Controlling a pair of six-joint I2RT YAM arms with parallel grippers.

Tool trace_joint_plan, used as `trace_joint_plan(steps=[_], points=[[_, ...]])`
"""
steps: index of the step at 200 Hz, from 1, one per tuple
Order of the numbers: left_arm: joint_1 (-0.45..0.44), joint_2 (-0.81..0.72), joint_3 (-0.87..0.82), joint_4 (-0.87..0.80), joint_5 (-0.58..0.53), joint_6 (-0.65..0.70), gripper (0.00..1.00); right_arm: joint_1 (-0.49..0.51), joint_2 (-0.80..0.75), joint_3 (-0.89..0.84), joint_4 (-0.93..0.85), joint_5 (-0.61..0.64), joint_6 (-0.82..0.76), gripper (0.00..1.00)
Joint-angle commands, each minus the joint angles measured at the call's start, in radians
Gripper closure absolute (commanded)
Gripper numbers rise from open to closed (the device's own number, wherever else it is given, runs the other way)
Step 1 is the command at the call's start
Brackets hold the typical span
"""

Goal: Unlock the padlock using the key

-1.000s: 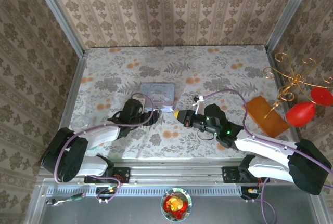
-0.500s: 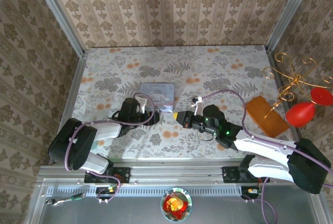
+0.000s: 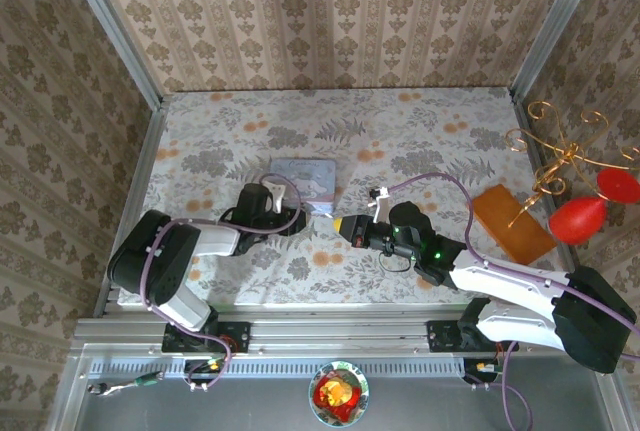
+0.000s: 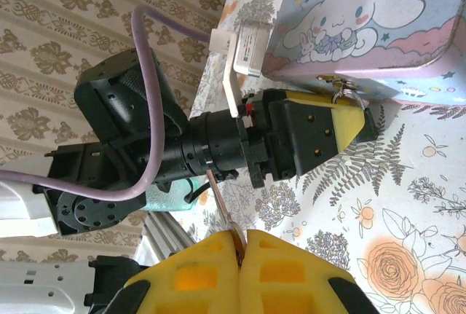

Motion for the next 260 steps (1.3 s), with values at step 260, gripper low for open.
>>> trace_joint_plan(steps=[260], points=[[-0.063,-0.183,-0.039,0.107,0.168,-0.676,0.93,-0.025,0.237,0.002,0.123,0.005,0.148,1.00]])
